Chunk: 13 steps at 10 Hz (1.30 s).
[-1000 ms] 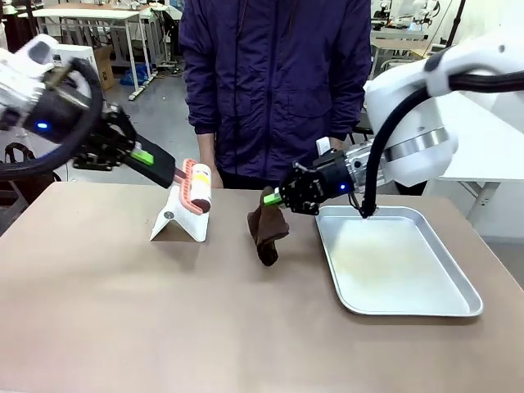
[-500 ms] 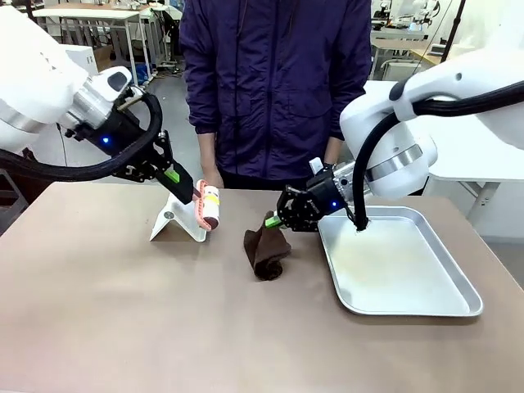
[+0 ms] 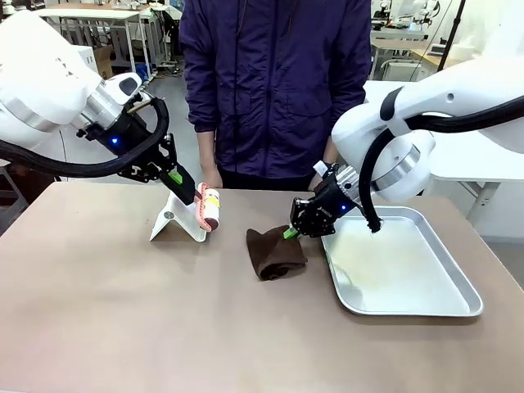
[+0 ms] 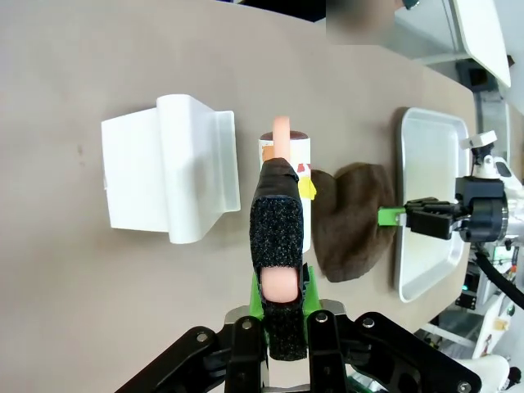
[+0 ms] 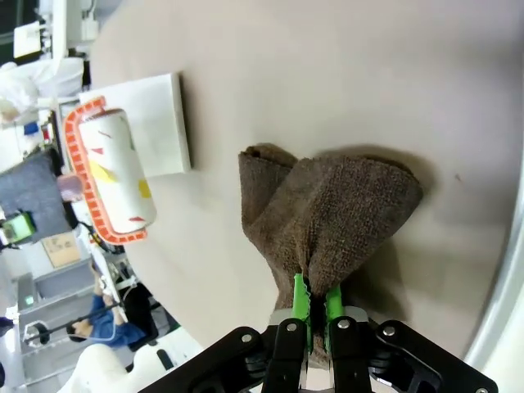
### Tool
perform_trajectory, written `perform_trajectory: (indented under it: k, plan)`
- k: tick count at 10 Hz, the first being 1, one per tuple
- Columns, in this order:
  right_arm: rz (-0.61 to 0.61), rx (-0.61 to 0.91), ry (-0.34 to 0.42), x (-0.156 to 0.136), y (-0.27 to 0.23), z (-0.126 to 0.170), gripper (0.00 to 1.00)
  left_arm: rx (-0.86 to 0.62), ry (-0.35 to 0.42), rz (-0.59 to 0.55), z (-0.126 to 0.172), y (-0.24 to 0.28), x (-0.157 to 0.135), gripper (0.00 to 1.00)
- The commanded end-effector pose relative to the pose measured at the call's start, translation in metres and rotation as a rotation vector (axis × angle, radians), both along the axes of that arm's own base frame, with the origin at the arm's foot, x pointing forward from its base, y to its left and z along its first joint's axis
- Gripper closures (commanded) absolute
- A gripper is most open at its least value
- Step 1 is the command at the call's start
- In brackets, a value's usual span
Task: Clean the surface of the table.
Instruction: Return the Lint Roller and towel to their original positions.
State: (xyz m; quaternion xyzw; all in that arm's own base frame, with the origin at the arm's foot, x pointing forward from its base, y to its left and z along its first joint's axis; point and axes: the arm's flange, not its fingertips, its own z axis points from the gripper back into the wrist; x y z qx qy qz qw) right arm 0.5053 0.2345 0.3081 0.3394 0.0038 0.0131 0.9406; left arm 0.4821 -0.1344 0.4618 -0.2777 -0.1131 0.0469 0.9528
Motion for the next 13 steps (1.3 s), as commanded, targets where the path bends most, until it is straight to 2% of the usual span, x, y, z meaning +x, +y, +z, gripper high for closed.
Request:
perform_trajectory:
  k: [1, 5, 8, 13]
  plan:
    - [-0.020, 0.006, -0.010, 0.001, -0.002, 0.003, 0.93, 0.004, 0.001, 0.000, -0.001, 0.000, -0.005, 0.81]
    - [-0.020, 0.006, -0.010, 0.001, -0.002, 0.003, 0.93, 0.004, 0.001, 0.000, -0.001, 0.000, -0.005, 0.81]
    - [-0.020, 0.006, -0.010, 0.001, -0.002, 0.003, 0.93, 0.045, 0.042, 0.009, -0.006, -0.002, 0.010, 0.81]
    - [-0.020, 0.006, -0.010, 0.001, -0.002, 0.003, 0.93, 0.080, 0.059, 0.071, -0.012, 0.003, 0.036, 0.81]
